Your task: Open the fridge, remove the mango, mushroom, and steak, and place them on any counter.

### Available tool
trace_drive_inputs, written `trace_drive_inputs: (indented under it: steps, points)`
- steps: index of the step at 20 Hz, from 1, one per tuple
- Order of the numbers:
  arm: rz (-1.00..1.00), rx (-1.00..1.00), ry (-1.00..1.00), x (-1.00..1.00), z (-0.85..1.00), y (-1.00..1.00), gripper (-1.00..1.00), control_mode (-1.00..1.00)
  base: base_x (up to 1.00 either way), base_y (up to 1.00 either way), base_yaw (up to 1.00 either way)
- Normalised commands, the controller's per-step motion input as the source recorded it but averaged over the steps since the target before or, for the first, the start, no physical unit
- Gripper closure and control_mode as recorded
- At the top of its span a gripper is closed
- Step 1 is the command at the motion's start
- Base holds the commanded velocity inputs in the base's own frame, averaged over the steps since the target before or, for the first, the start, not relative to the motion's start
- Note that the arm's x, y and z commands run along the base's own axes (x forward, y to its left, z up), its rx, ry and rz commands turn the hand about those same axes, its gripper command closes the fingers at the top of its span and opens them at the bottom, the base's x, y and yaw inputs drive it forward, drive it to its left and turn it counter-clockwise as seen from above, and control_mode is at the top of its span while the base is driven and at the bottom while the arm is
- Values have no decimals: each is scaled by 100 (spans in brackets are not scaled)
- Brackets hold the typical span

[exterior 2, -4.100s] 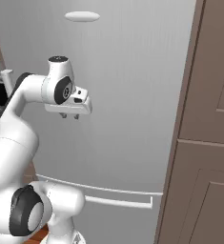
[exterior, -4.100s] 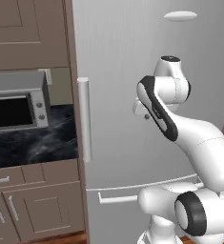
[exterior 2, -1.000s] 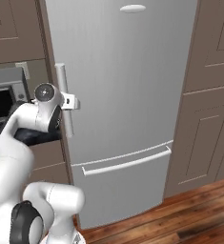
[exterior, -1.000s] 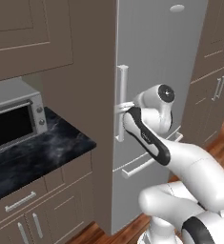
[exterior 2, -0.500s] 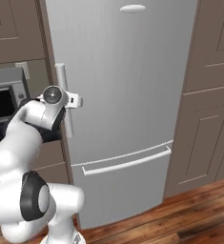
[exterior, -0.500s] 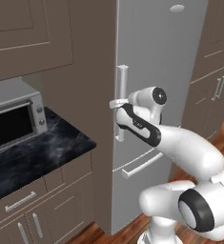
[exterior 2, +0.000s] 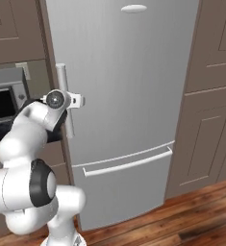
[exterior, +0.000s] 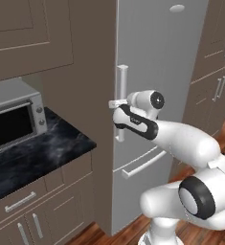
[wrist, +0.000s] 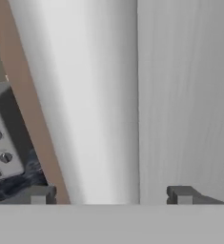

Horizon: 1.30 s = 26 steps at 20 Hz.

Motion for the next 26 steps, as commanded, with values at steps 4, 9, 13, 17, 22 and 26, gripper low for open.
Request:
trace_drive_inputs:
  steps: [4,9,13,17,22,26]
  points:
    - [0,0,0,32,-6,5,100,-100,0,0,0]
    - [-5,4,-5,-72,13,-61,100,-100,0,0,0]
    - [-9,13,-5,-100,33,-100,100,-100,0,0,0]
    - [-11,20,-1,-98,44,-100,100,-100,0,0,0]
    - [-13,25,1,-70,58,-100,100,-100,0,0,0]
    - [-11,25,6,-44,73,-100,-100,-100,0,0,0]
